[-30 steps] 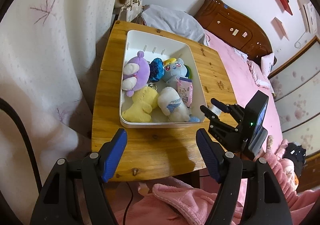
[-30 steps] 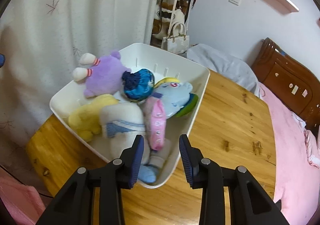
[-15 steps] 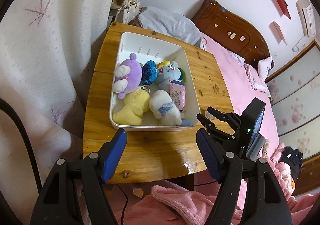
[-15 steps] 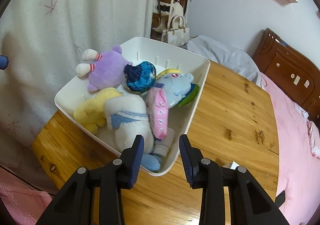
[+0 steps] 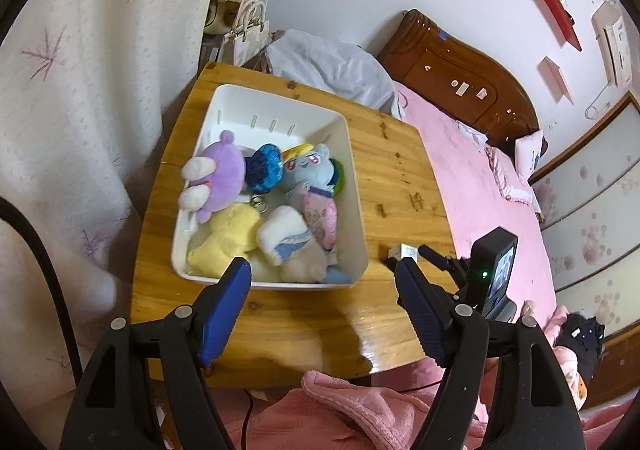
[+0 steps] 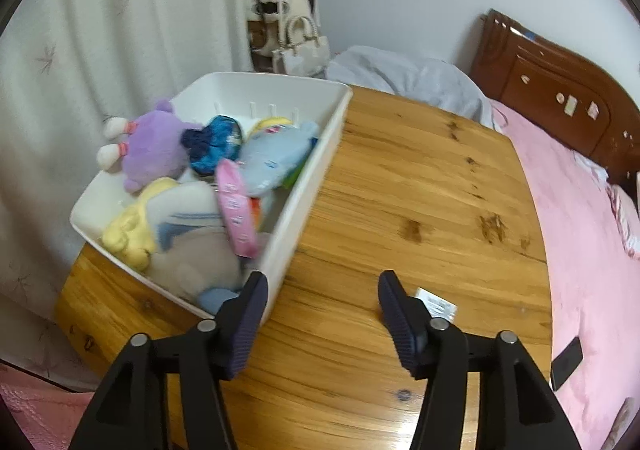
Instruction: Organize objects
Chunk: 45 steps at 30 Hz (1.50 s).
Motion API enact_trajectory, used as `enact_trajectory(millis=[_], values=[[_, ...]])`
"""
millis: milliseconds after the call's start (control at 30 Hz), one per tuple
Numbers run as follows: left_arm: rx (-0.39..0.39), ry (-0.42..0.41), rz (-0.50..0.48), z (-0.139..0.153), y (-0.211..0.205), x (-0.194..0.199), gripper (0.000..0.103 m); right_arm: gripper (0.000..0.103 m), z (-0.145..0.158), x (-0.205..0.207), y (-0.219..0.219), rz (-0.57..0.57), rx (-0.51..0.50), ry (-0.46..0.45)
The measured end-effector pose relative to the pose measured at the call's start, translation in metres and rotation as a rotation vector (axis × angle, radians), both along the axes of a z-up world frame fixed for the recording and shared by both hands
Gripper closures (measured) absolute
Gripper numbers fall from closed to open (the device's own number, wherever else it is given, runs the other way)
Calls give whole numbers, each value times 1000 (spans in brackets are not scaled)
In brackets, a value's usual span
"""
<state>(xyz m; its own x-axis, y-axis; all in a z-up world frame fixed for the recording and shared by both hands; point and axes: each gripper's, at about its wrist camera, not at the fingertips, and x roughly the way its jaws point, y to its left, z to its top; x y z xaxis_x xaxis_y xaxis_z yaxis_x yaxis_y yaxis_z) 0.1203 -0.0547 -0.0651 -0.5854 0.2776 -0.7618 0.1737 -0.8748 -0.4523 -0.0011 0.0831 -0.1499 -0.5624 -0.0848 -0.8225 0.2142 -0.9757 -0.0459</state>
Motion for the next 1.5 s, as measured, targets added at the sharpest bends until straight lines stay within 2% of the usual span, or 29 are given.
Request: enact_trajectory(millis=[167, 367, 500, 633, 967, 1200, 1433, 1500], values=[[5, 8, 22, 1, 16, -11, 25, 31, -8, -4, 27, -40, 24, -30], [5, 0, 46, -1, 36, -20, 25, 24, -18, -12, 56, -87, 30, -62], [5, -15, 69, -5, 43, -21, 25, 24, -28, -19, 70, -97, 35, -94], [17, -40, 112, -11, 49, -20, 25, 24, -39, -28, 84, -112, -6, -143], [33, -101, 221, -23, 58, -7, 25, 24, -66, -44, 88, -39, 9, -211], [24, -115, 272, -23, 62, -4, 25, 24, -79, -50, 85, 25, 35, -229], [-1, -137, 274, -23, 68, -5, 25, 24, -85, -53, 83, 71, 58, -215], [-5, -137, 279, -22, 68, -5, 25, 30, -85, -55, 84, 71, 53, -216]])
